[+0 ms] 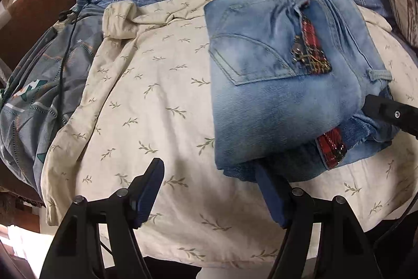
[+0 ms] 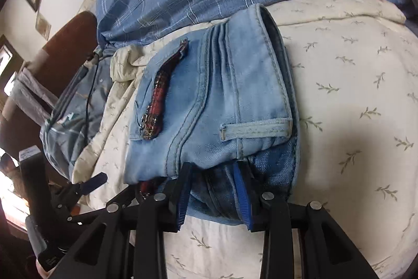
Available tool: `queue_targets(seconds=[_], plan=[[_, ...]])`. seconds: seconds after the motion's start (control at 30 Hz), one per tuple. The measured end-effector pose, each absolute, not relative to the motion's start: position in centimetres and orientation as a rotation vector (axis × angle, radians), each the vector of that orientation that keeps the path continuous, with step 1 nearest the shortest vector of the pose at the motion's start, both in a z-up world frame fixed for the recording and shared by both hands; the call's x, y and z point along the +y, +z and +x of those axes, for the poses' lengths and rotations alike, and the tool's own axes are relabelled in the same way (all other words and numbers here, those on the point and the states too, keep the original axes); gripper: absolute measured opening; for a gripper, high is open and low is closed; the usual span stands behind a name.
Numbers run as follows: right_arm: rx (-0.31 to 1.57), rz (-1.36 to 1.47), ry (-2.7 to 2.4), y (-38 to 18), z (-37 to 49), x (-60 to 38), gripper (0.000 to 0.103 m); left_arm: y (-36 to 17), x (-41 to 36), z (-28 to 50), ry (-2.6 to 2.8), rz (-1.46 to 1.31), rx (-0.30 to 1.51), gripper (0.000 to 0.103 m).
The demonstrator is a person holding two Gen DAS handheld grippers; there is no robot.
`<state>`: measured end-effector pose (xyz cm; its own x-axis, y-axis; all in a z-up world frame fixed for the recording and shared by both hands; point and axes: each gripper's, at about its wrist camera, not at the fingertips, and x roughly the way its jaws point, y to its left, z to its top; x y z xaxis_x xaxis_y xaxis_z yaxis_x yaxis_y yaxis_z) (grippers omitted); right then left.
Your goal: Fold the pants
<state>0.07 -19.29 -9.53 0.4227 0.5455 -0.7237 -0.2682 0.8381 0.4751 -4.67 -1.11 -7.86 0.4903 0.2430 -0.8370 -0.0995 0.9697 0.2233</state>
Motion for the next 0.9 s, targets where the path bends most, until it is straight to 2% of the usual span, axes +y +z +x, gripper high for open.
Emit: queue_targets(seconds=[0.27, 0.6, 0.9], plan=[[1.026, 0.362, 0.527, -9.5, 0.4, -19.7, 0.036, -7.9, -1.0, -5.1, 0.208, 0.142, 1.034, 0.073], [0.812, 0.451, 0.614, -5.6, -1.8, -22.1, 0.038, -4.8, 0.9, -5.7, 0.209, 0.031, 0.935, 0.073], [0.838, 0.548, 0.530, -6.1, -0.6, -24.1, 0.038, -4.5, -0.7, -4.6, 0.191, 0.089, 0.906, 0.074]])
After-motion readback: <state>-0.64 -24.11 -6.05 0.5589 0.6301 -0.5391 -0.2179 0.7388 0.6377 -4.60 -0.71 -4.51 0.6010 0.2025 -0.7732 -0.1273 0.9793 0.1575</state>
